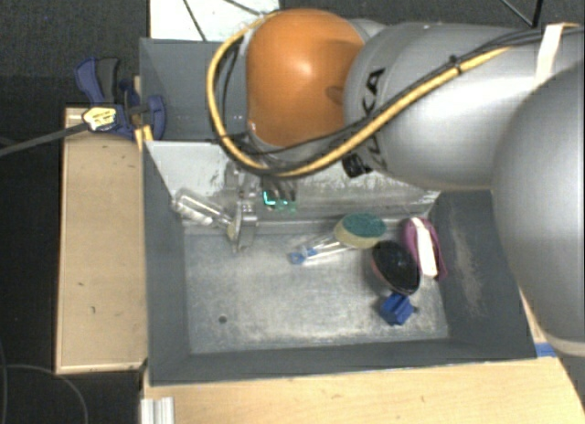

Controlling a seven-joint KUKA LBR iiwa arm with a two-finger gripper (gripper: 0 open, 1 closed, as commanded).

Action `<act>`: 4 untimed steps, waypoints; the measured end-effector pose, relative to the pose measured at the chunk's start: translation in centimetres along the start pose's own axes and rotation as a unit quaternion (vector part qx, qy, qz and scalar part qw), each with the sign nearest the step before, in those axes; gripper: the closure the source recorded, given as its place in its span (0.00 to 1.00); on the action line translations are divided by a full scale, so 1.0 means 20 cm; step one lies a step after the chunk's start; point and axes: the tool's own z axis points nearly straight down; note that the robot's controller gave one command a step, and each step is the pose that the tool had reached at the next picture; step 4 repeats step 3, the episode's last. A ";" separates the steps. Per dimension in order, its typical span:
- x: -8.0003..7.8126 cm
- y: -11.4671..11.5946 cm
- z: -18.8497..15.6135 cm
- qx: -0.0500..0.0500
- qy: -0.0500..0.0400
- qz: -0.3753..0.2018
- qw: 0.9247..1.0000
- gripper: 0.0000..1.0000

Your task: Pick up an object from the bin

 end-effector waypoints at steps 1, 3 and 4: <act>0.00 0.00 0.00 0.000 -0.001 0.002 1.000 1.00; 0.17 0.13 0.05 0.000 0.001 0.133 0.991 1.00; 0.17 0.13 0.05 0.000 0.001 0.133 0.991 1.00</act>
Offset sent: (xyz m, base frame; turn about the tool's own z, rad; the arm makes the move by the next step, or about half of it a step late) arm 0.0000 0.0000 0.0000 0.0000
